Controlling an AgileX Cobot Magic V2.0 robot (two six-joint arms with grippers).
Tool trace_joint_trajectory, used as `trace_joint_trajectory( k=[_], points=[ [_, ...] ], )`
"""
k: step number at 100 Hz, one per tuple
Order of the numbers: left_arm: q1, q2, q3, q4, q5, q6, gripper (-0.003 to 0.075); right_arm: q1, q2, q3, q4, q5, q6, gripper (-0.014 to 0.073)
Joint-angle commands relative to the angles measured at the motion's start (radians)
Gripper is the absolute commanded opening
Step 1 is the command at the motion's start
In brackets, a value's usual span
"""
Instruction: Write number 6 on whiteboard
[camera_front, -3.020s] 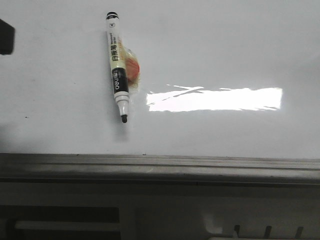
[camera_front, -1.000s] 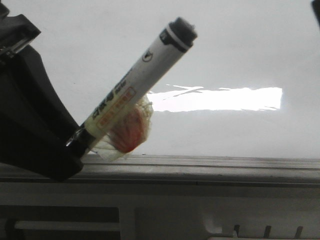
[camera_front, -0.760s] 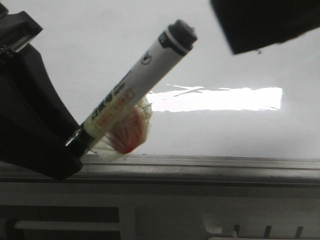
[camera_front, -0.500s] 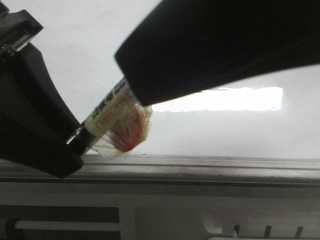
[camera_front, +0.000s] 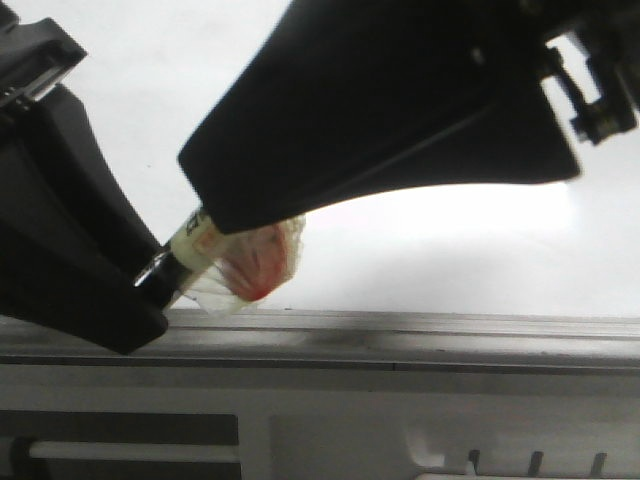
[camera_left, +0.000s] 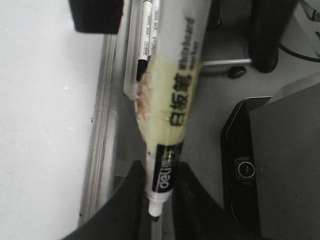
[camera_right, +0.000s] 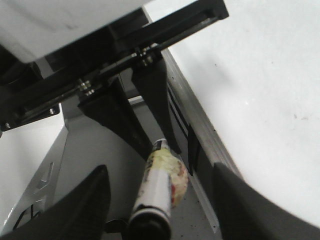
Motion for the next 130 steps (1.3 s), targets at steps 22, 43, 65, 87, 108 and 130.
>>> trace_joint_trajectory(
  k=[22, 43, 65, 87, 108, 130],
  points=[
    [-0.004, -0.022, -0.033, -0.029, -0.039, -0.001, -0.0019, 0.003, 0.027, -0.043, 0.074, -0.007, -0.009, 0.0383],
    [-0.004, -0.022, -0.033, -0.029, -0.039, -0.001, -0.0019, 0.003, 0.039, -0.063, 0.087, 0.005, -0.009, 0.0220],
    [-0.004, -0.022, -0.033, -0.029, -0.044, -0.001, -0.0019, 0.003, 0.057, -0.069, 0.089, 0.083, -0.009, -0.0070],
    [-0.004, -0.025, -0.033, -0.041, -0.073, -0.001, -0.0006, 0.003, 0.043, -0.069, 0.089, 0.096, -0.009, -0.0069],
    [0.002, -0.062, -0.035, -0.128, -0.110, -0.025, 0.0389, 0.003, -0.038, -0.069, 0.036, 0.084, -0.009, -0.0061],
    [0.002, -0.216, -0.035, -0.278, -0.237, -0.051, 0.0565, -0.055, -0.157, -0.069, -0.066, 0.087, 0.005, -0.0061]
  ],
)
